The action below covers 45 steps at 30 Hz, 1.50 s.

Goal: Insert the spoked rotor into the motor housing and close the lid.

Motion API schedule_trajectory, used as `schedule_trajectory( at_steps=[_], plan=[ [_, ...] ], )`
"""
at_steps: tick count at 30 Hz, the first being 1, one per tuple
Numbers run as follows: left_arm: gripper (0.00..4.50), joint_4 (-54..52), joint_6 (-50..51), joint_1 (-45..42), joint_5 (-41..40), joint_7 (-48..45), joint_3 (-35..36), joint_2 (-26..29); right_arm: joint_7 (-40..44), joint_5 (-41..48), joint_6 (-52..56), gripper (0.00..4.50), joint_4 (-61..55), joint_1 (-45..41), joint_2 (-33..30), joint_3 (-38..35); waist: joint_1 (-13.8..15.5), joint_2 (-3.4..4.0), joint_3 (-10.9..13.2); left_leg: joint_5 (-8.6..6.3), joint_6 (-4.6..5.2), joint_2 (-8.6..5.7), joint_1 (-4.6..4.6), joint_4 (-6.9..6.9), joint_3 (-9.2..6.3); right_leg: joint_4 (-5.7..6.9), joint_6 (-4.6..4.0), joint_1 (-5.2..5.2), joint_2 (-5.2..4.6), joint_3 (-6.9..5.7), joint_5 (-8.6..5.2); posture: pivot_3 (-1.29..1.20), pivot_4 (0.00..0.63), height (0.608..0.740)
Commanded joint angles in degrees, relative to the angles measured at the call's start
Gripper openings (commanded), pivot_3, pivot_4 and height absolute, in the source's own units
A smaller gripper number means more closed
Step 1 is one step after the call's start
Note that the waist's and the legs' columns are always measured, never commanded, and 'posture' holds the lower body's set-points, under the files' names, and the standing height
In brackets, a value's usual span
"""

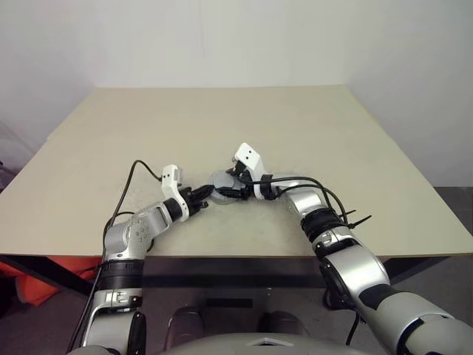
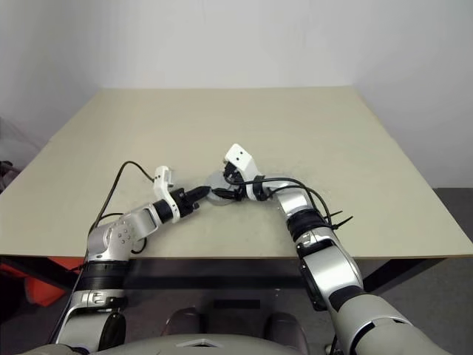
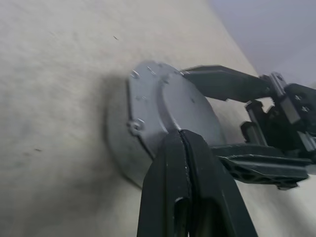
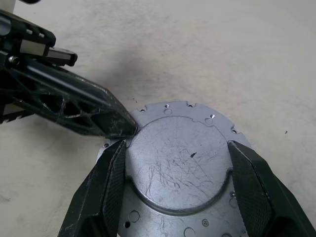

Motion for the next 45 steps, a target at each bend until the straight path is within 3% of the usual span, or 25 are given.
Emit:
schedule_trajectory(
  at_steps=[1, 4, 8, 13, 20, 25, 30, 36, 45],
  plan=[
    [0.03, 2.8, 2.4, 0.4, 1.6, 1.9, -1.6, -0.1, -0.7, -1.2, 1.8, 3.11, 1.3, 0.3, -0.3, 0.3, 0.0, 0.0, 0.0, 0.0, 0.0, -0.01, 0.05, -0.05, 0.0, -0.04, 0.02, 0.04, 0.0, 0.0, -0.01, 0.0, 0.0, 0.74],
    [0.03, 2.9, 2.4, 0.4, 1.7, 2.3, -1.6, 0.0, 1.2, -0.2, 3.0, 3.11, 0.6, 0.4, -0.4, 0.2, 0.0, 0.0, 0.0, 0.0, 0.0, -0.04, 0.11, -0.15, -0.02, -0.15, 0.06, 0.13, -0.03, -0.01, -0.03, 0.0, 0.0, 0.74],
    [0.0, 3.1, 2.2, 0.4, 1.8, 2.6, -1.2, 0.1, 2.9, 0.8, 3.1, 4.48, -1.4, 0.8, -0.5, -0.4, 0.0, 0.0, 0.0, -0.01, 0.01, -0.08, 0.09, -0.2, -0.02, -0.18, 0.12, 0.13, -0.14, -0.04, -0.07, 0.0, 0.0, 0.74],
    [0.0, 2.8, 2.2, 0.5, 1.7, 2.8, -1.1, 0.2, 3.9, 2.0, 1.9, 4.48, -6.5, 1.2, -0.9, -1.4, 0.1, 0.0, 0.0, -0.01, 0.01, -0.09, 0.01, -0.22, -0.01, -0.21, 0.18, 0.09, -0.15, -0.04, -0.1, 0.0, 0.0, 0.74],
    [0.0, 3.2, 2.3, 0.2, 1.6, 2.7, -1.1, 0.2, 3.7, 7.2, 8.3, 4.48, -15.6, 0.5, -2.0, -6.0, 0.2, 0.01, 0.0, 0.0, 0.01, -0.1, -0.22, -0.38, 0.01, -0.22, 0.19, -0.16, -0.15, -0.03, -0.11, 0.0, 0.0, 0.74],
    [0.0, 3.4, 2.3, 0.0, 1.7, 2.5, -1.5, 0.0, -2.7, 11.8, 21.2, 4.48, -19.6, -0.2, -1.7, -11.6, 0.4, 0.01, 0.0, 0.0, 0.01, -0.12, -0.23, -0.54, 0.02, -0.3, 0.25, -0.17, -0.14, -0.03, -0.17, 0.0, 0.0, 0.74],
    [0.0, 3.4, 2.2, 0.0, 1.7, 2.3, -1.8, -0.2, -9.7, 16.5, 41.4, 4.48, -19.2, -0.1, -4.1, -18.0, 1.1, 0.02, 0.0, 0.0, 0.0, -0.16, -0.23, -0.66, 0.03, -0.45, 0.25, -0.13, -0.15, -0.02, -0.17, 0.0, 0.0, 0.74],
    [0.0, 3.8, 1.8, -0.1, 1.9, 1.9, -2.2, -0.2, -10.7, 22.1, 60.9, 4.48, -24.6, 5.3, -7.6, -20.8, 1.7, 0.09, 0.0, 0.0, 0.01, -0.17, -0.28, -0.85, 0.05, -0.8, 0.27, -0.04, -0.13, -0.05, -0.16, 0.0, 0.0, 0.74],
    [0.0, 4.0, 1.5, -0.5, 2.2, 1.5, -2.2, 0.2, -17.1, 26.2, 66.6, 4.48, -26.6, 6.8, -1.6, -25.4, 1.6, 0.15, 0.0, 0.01, -0.02, -0.18, -0.23, -1.02, 0.1, -0.99, 0.4, 0.21, -0.14, -0.05, -0.22, 0.0, 0.0, 0.74]
  ],
)
